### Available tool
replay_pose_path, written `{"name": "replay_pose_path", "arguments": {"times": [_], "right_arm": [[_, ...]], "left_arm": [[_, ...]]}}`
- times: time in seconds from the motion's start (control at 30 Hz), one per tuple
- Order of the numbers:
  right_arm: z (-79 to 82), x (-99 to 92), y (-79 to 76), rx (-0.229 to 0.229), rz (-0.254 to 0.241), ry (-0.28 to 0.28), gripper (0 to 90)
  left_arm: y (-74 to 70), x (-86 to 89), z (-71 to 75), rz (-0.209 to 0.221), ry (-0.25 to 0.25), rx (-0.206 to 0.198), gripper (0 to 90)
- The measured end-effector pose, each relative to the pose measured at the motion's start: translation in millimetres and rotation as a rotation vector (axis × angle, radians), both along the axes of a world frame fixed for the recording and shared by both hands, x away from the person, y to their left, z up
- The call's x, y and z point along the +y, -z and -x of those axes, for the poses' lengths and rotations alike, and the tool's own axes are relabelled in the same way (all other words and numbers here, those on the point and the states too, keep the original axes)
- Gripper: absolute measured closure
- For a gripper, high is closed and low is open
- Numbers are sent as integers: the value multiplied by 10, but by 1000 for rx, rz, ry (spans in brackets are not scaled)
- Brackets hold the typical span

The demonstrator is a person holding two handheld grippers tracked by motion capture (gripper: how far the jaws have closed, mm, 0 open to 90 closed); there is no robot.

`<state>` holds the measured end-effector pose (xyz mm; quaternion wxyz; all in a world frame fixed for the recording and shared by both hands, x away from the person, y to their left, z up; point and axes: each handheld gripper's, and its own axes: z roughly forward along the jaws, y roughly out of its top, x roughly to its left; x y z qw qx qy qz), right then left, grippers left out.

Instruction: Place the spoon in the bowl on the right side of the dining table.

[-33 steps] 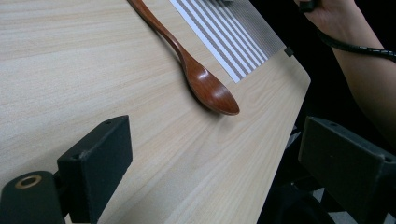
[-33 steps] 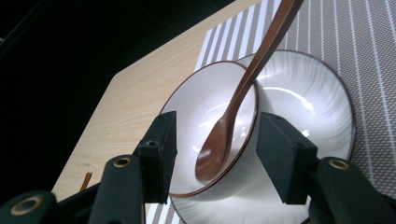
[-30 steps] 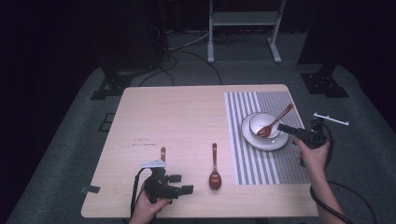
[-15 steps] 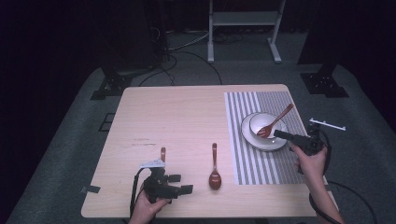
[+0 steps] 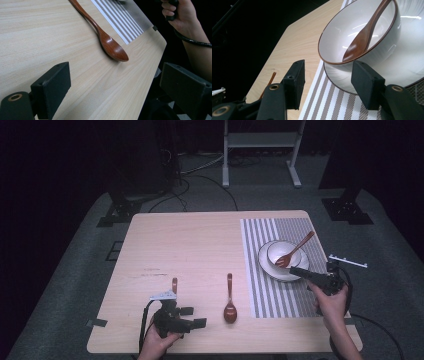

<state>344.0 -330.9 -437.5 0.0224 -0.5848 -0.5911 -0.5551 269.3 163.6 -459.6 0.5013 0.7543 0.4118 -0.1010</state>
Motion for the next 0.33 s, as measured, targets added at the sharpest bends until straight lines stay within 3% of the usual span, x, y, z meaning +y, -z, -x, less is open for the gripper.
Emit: {"name": "replay_pose_path", "arguments": {"times": [0.33], "right_arm": [[120, 79, 68, -16, -21, -20, 414]], "left_arm": [[-7, -1, 2, 1, 3, -5, 87]]}}
